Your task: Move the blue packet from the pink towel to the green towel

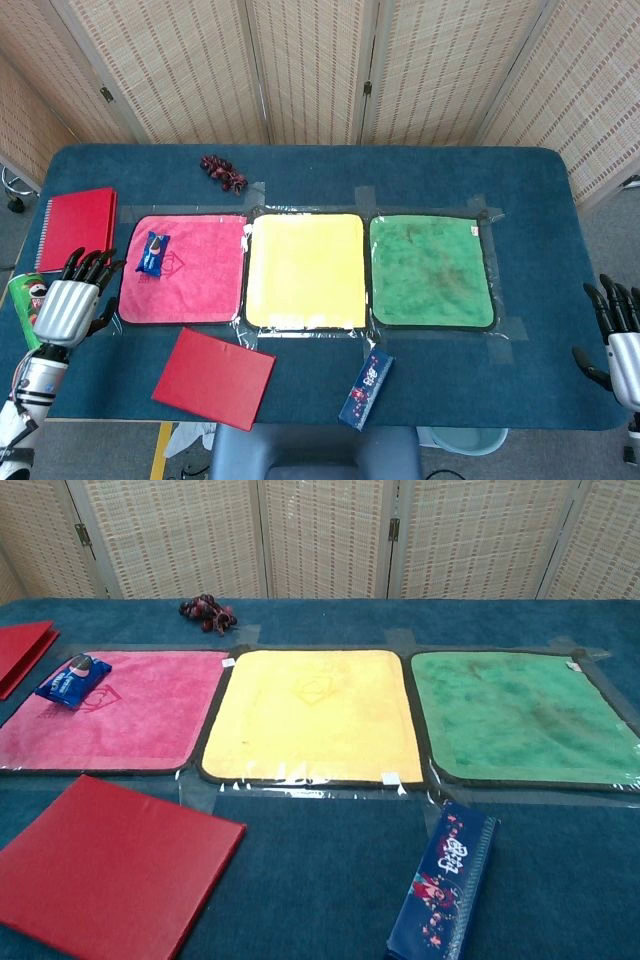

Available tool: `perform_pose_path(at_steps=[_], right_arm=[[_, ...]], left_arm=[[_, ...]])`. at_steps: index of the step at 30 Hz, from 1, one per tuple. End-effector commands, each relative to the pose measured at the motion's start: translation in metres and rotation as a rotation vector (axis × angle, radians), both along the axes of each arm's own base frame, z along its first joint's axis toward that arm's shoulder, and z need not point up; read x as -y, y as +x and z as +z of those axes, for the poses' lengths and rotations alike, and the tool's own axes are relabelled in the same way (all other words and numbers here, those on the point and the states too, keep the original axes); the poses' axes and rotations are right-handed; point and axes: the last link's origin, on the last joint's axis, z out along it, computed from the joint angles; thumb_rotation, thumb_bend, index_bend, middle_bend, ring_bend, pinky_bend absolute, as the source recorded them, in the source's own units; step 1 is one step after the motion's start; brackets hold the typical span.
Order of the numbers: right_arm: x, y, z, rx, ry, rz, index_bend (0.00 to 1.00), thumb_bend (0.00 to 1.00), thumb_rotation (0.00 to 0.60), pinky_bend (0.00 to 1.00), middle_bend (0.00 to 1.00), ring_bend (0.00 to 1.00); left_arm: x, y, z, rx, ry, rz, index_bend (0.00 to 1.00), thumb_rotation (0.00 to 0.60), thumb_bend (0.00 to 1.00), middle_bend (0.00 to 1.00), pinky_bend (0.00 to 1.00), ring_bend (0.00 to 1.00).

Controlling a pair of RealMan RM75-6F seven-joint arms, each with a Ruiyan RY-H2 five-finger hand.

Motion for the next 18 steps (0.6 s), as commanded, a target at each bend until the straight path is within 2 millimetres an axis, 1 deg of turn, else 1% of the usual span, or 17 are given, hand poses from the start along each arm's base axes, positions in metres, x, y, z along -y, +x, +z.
perform_pose_path(at_steps=[1,3,10,15,18], right_arm=[[-0.002,0.000,0.001,0.003,-0.001,-0.001,0.00,0.32,0.600,0.00,0.00,0.03],[-0.003,0.000,0.002,0.003,-0.002,-0.001,0.00,0.32,0.600,0.00,0.00,0.03],[-0.006,0.001,0.005,0.000,-0.009,-0.001,0.00,0.32,0.600,0.00,0.00,0.03],[-0.007,0.003,0.006,-0.001,-0.009,0.003,0.00,0.32,0.600,0.00,0.00,0.03],[-0.008,0.004,0.006,0.000,-0.006,0.004,0.00,0.32,0.600,0.00,0.00,0.03]], left_arm=[[-0.027,0.003,-0.009,-0.020,-0.008,-0.016,0.21,0.600,0.58,0.15,0.09,0.14],[-0.039,0.002,-0.013,-0.044,-0.017,-0.022,0.21,0.600,0.59,0.15,0.09,0.14],[-0.068,-0.006,-0.027,-0.103,-0.028,-0.022,0.20,0.600,0.58,0.15,0.10,0.14],[-0.086,-0.017,-0.034,-0.157,-0.063,0.008,0.16,0.600,0.48,0.15,0.10,0.14],[-0.097,-0.024,-0.036,-0.205,-0.066,0.026,0.13,0.600,0.43,0.13,0.08,0.10]])
